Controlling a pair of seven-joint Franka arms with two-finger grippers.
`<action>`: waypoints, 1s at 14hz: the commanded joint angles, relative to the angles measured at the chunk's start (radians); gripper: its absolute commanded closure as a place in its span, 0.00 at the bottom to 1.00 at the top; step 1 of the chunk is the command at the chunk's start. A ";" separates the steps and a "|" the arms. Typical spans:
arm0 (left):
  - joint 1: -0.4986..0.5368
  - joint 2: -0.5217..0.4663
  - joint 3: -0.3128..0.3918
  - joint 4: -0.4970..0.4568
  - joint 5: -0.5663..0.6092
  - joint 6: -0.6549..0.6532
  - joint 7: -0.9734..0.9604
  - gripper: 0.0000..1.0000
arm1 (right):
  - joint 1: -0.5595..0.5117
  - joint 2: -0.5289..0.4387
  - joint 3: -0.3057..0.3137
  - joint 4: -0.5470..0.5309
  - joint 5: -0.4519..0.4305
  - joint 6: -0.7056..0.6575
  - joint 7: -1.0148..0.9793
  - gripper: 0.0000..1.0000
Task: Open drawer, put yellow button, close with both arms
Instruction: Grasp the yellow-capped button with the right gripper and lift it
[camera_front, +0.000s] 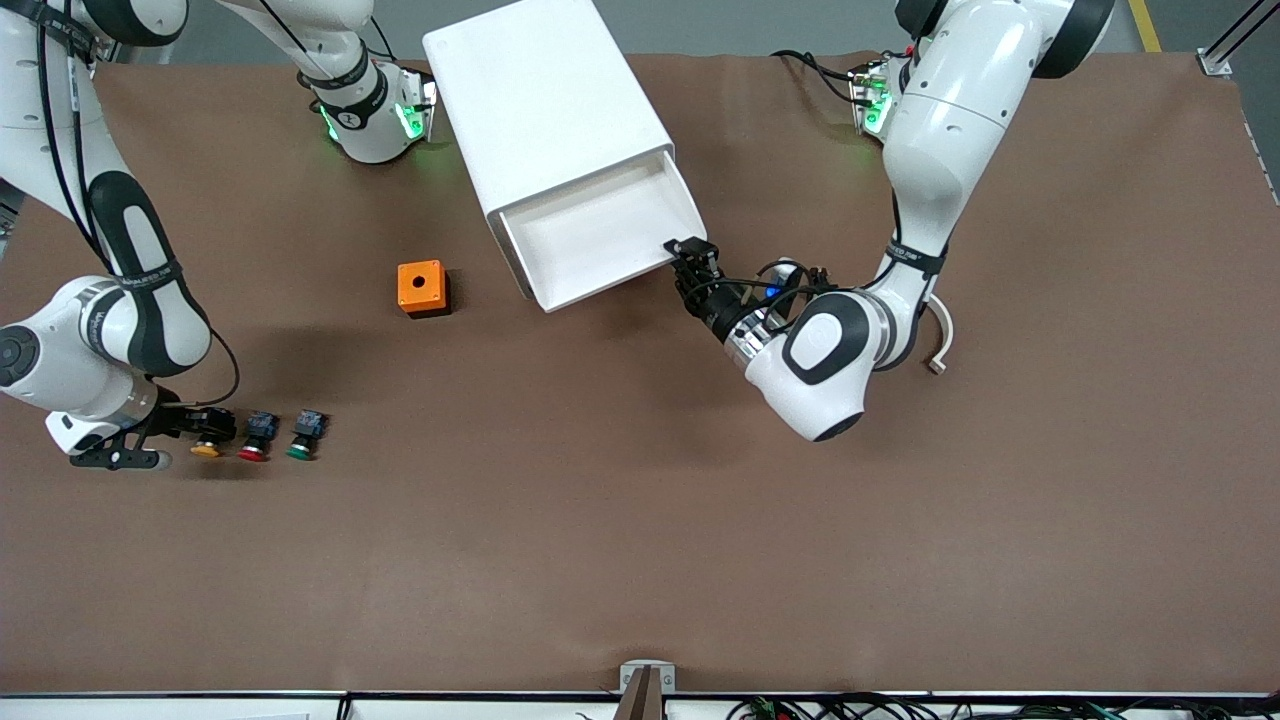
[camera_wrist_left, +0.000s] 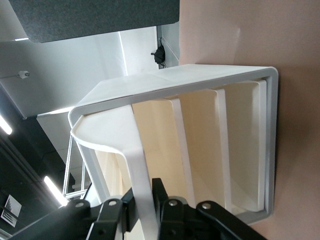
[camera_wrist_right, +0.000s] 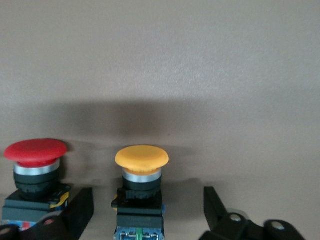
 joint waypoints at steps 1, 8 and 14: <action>0.009 0.008 0.026 0.002 0.022 0.022 0.028 0.90 | -0.023 -0.004 0.023 -0.025 0.047 0.002 -0.029 0.39; 0.004 0.012 0.026 0.002 0.019 0.024 0.035 0.00 | 0.023 -0.093 0.030 0.071 0.079 -0.308 0.041 1.00; 0.030 -0.003 0.020 0.042 0.016 0.007 0.142 0.00 | 0.235 -0.358 0.031 0.121 0.165 -0.714 0.517 1.00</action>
